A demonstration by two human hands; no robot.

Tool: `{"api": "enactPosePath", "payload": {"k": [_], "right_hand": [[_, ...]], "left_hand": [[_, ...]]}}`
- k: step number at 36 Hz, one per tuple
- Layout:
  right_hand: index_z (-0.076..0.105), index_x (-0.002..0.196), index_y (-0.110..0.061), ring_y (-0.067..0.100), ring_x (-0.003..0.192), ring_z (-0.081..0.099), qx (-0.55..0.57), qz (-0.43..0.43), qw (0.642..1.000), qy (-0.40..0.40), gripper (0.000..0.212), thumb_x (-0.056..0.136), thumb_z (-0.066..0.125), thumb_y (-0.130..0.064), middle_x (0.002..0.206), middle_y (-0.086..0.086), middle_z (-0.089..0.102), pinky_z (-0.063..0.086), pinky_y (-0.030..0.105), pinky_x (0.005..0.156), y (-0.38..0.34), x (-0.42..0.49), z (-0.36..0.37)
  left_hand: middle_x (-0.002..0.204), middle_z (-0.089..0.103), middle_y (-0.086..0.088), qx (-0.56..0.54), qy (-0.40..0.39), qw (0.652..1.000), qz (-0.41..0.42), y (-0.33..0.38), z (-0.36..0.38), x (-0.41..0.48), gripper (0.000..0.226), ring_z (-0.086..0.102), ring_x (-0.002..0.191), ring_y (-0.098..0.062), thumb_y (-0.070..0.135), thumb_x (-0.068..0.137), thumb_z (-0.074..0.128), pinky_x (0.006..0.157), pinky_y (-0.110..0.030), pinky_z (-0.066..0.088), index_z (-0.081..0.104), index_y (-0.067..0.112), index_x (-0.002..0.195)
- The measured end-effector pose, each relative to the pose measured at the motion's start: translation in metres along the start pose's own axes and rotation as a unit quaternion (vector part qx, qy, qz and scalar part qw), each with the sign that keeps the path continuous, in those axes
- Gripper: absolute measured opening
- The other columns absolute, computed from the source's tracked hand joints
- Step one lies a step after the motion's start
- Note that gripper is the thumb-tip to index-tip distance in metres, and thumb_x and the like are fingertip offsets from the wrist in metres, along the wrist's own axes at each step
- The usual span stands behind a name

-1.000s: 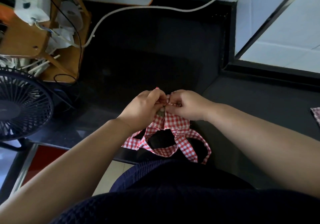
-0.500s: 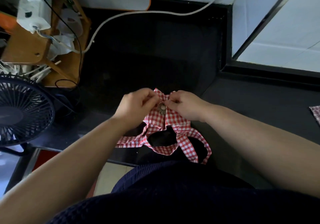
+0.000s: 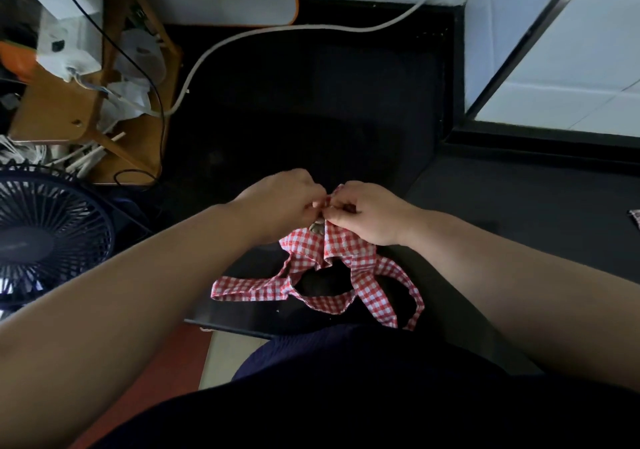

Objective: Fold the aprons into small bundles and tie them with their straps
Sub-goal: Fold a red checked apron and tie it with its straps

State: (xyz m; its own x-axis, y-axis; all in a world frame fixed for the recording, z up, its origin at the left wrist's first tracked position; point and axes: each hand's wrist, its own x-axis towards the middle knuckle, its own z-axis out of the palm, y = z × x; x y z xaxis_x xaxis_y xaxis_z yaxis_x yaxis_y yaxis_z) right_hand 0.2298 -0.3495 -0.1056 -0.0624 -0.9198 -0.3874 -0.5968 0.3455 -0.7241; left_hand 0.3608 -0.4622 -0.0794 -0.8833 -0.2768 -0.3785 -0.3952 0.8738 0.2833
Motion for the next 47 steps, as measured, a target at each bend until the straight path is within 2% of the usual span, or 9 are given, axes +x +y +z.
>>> {"api": "enactPosePath", "payload": {"k": [4,9,14,19,24,29,36,42,47], "right_hand": [[0.064,0.089,-0.006,0.022,0.081,0.059,0.011,0.003,1.0,-0.014,0.034,0.099,0.047,-0.034,0.087,0.012,0.062,0.045,0.031,0.073,-0.004,0.004,0.002],[0.062,0.1,-0.016,0.007,0.081,0.049,-0.027,-0.014,0.999,0.022,0.025,0.101,0.043,-0.032,0.085,-0.01,0.045,0.035,0.019,0.073,-0.003,0.007,0.003],[0.064,0.106,-0.01,0.011,0.09,0.053,-0.018,-0.02,0.999,0.04,0.026,0.101,0.043,-0.026,0.094,-0.005,0.049,0.041,0.024,0.086,-0.002,0.007,0.0],[0.059,0.087,-0.018,0.008,0.077,0.054,-0.006,0.012,1.0,0.005,0.023,0.102,0.042,-0.026,0.08,-0.006,0.054,0.041,0.021,0.071,-0.003,0.009,-0.004],[0.057,0.07,-0.017,0.007,0.061,0.047,-0.084,0.014,0.995,0.045,0.033,0.1,0.047,-0.027,0.066,-0.004,0.051,0.03,0.017,0.057,-0.004,0.005,-0.003],[0.064,0.083,-0.009,0.018,0.079,0.057,-0.149,-0.009,0.986,0.078,0.029,0.1,0.046,-0.024,0.082,0.004,0.059,0.044,0.029,0.074,0.001,-0.001,0.004],[0.068,0.116,-0.012,0.015,0.106,0.06,-0.053,0.011,0.995,0.078,0.025,0.098,0.051,-0.017,0.116,0.001,0.066,0.043,0.021,0.093,-0.001,-0.007,0.0],[0.069,0.107,-0.01,0.011,0.099,0.062,0.14,0.072,0.979,0.131,0.018,0.09,0.065,-0.016,0.102,-0.004,0.066,0.05,0.03,0.096,0.004,-0.008,0.008],[0.05,0.127,-0.014,0.011,0.101,0.053,0.181,0.15,0.962,0.14,0.043,0.09,0.064,-0.033,0.114,-0.004,0.053,0.045,0.023,0.079,0.005,-0.006,0.011]], "left_hand": [[0.113,0.051,-0.005,0.205,-0.015,0.977,0.064,0.0,0.007,0.0,0.02,0.041,0.083,-0.013,0.021,0.103,0.036,0.07,-0.023,0.034,0.041,0.011,0.12],[0.118,0.053,-0.005,0.244,0.047,0.969,0.011,0.015,0.005,0.003,0.023,0.057,0.1,-0.018,0.012,0.101,0.038,0.072,-0.022,0.035,0.038,0.01,0.123],[0.121,0.049,-0.007,0.168,0.077,0.979,-0.09,0.021,0.014,0.002,0.031,0.056,0.102,-0.021,0.013,0.099,0.044,0.071,-0.026,0.043,0.036,0.013,0.129],[0.122,0.048,-0.003,0.144,0.058,0.987,-0.044,0.011,0.016,-0.003,0.041,0.052,0.105,-0.017,0.008,0.096,0.048,0.08,-0.023,0.045,0.039,0.016,0.135],[0.105,0.054,0.004,0.025,0.023,0.999,-0.035,-0.005,0.006,-0.003,0.02,0.056,0.095,-0.014,0.022,0.097,0.054,0.078,-0.024,0.047,0.061,0.019,0.115],[0.085,0.051,0.019,-0.134,0.027,0.989,-0.054,-0.008,0.003,-0.005,0.012,0.052,0.076,0.006,0.028,0.09,0.066,0.063,-0.003,0.036,0.067,0.022,0.1],[0.087,0.068,0.015,-0.326,0.035,0.936,-0.13,-0.013,0.013,-0.011,0.014,0.062,0.078,0.007,0.02,0.082,0.075,0.064,-0.004,0.043,0.072,0.028,0.093],[0.091,0.055,0.028,-0.393,0.124,0.897,-0.16,-0.006,0.031,-0.02,0.018,0.054,0.081,0.02,0.017,0.086,0.071,0.069,-0.002,0.042,0.07,0.03,0.099],[0.135,0.046,0.004,-0.522,0.115,0.79,-0.3,-0.003,0.044,-0.02,0.072,0.053,0.112,-0.014,0.033,0.082,0.075,0.084,-0.028,0.052,0.038,0.02,0.142]]}}
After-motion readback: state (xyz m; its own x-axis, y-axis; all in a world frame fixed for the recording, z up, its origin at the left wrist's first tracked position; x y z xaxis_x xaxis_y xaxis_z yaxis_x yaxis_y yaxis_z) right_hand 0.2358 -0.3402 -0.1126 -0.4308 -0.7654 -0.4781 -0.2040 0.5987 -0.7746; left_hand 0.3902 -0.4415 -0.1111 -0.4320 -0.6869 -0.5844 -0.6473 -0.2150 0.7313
